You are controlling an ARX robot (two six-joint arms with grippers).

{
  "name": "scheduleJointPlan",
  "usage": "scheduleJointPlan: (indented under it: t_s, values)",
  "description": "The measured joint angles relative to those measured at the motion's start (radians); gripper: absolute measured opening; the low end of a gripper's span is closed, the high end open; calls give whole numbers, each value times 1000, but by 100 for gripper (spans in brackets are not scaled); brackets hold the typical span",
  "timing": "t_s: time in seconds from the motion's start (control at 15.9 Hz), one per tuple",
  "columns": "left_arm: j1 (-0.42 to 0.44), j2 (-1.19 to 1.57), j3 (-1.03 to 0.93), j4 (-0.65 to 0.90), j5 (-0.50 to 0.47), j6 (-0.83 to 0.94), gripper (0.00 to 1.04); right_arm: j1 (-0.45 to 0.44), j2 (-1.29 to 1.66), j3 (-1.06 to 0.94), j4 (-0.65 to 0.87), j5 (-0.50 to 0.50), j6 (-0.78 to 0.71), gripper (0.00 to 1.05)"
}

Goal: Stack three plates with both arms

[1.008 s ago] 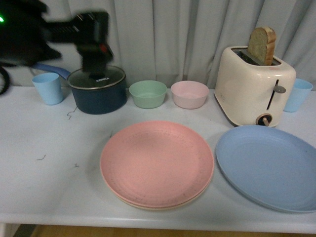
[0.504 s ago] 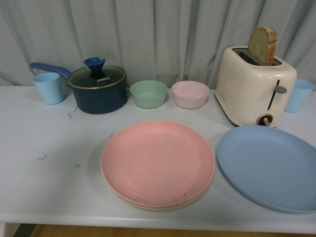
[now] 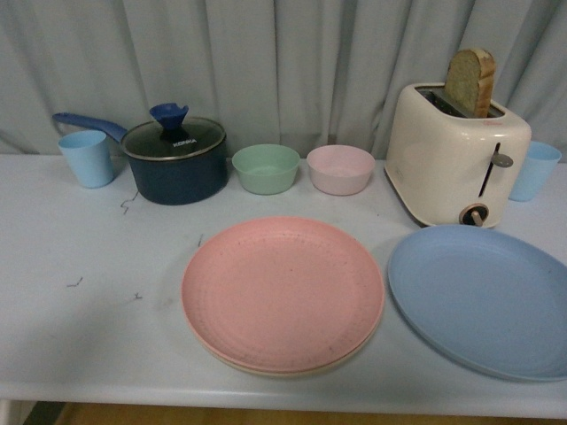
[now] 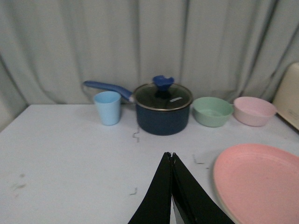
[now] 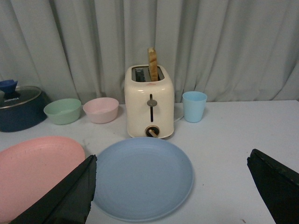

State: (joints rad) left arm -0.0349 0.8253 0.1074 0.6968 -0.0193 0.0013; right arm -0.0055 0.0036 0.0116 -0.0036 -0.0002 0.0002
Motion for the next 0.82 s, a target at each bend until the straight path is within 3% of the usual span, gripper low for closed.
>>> scheduleJointPlan:
  t_s: [0.06,0.25,0.31,0.82]
  values:
    - [39,-44,-16,-23,3,-1,2,0,0,0,0,0,0,98]
    - [32,-176,-56,-112,19,-1,2,0,0,0,0,0,0,98]
    - [32,-181,-87,-53,19,-1,2,0,0,0,0,0,0,98]
    - [32,-384,-96,-260,19,-1,2,0,0,0,0,0,0,98]
